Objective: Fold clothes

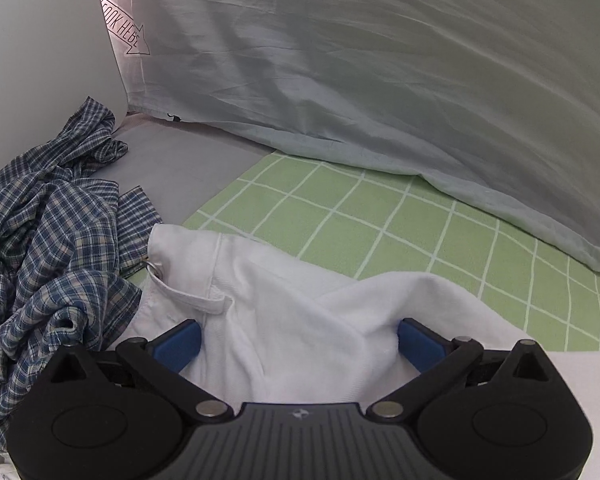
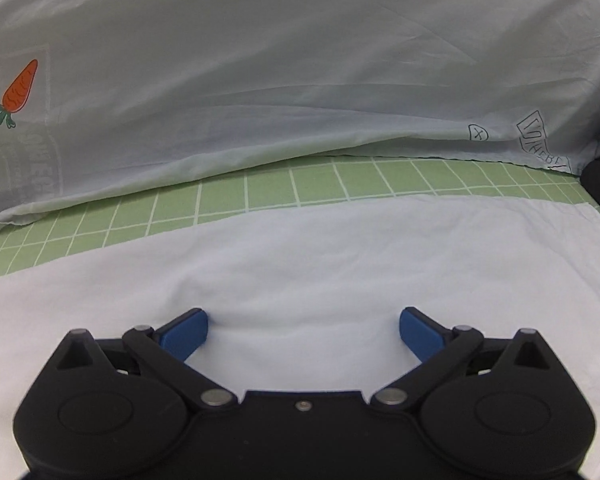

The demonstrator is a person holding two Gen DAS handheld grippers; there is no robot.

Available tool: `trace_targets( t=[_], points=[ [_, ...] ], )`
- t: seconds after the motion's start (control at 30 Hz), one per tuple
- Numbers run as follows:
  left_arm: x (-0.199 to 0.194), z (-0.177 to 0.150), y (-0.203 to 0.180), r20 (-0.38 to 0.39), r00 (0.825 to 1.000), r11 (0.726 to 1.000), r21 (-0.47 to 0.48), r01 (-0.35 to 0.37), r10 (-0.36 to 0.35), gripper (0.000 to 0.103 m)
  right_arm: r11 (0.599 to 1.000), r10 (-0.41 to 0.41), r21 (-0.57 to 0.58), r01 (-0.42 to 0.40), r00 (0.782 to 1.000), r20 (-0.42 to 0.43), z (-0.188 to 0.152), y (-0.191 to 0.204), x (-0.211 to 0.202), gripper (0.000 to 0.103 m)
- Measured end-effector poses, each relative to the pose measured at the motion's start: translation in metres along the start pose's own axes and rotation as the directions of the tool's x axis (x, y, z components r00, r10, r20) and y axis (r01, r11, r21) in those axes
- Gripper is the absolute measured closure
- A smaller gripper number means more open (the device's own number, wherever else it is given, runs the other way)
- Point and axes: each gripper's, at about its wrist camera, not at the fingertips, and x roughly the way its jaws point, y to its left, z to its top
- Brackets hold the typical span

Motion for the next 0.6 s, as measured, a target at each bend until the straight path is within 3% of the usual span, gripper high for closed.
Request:
trace_targets(
  t=[0.17,0.33,0.4,0.5,0.6],
  points=[
    [-0.005,0.006,0.003,-0.045,0.999,1.0,0.003,0.012,-0.012,0.0,1.0,-0.024,-0.006,0.024,0.999,-0.03,-0.01,-0.02,-0.013,0.0],
    [-0.045,-0.01,0.018,-0.043,0.995,0.996,0.003,0.086,-0.085,0.0,0.995,-0.1,0.007,0.1,0.993,-0.06,-0.047,-0.065,-0.049,0.0],
    [-0.064,-0.022,0.017,-0.043,0.993,0.992,0.051,0.111,-0.109,0.0,0.991,-0.135,0.011,0.136,0.988,-0.078,-0.066,-0.087,-0.066,0.0],
    [-0.089,-0.043,0.009,-0.057,0.988,0.976,0.156,0.152,-0.145,0.0,0.99,-0.111,0.079,0.119,0.989,-0.093,-0.095,-0.123,-0.091,0.0],
    [-0.095,-0.065,0.001,-0.113,0.98,0.965,0.189,0.182,-0.163,0.0,0.991,-0.095,0.077,0.107,0.985,-0.143,-0.102,-0.139,-0.103,0.0]
  ],
)
